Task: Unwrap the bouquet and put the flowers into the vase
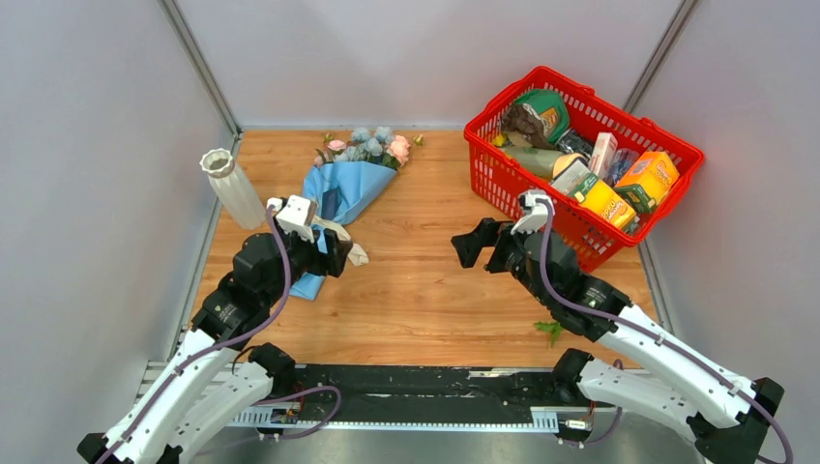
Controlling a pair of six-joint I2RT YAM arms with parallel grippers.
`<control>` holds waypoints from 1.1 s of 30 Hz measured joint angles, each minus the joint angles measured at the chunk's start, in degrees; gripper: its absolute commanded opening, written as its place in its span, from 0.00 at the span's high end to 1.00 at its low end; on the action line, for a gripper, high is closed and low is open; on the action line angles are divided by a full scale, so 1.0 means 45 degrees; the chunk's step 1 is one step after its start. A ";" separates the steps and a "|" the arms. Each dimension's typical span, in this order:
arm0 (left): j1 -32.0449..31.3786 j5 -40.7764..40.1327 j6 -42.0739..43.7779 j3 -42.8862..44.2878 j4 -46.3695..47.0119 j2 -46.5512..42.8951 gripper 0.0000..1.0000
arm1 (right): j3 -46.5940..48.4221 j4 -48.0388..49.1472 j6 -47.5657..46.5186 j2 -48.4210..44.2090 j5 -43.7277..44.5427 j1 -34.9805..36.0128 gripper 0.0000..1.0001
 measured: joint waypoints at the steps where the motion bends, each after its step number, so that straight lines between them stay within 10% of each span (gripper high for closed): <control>1: 0.0000 -0.0015 0.0000 0.0000 0.0000 0.0010 0.17 | -0.0044 0.0010 0.0024 -0.0034 0.0005 0.0000 0.00; 16: 0.0291 -0.2948 -0.0447 0.1321 -0.1501 0.3886 0.33 | -0.0398 0.0000 0.0034 -0.1175 -0.0005 0.0000 0.00; 24: 0.3478 -0.2720 -0.0753 0.3089 -0.2924 0.7859 0.34 | -0.0753 -0.0005 0.0029 -0.1817 -0.0117 0.0000 0.00; 33: 0.3687 -0.1263 -0.0991 0.3065 -0.2963 1.0078 0.30 | -0.0811 -0.0010 -0.0432 -0.2851 -0.0374 0.0000 0.00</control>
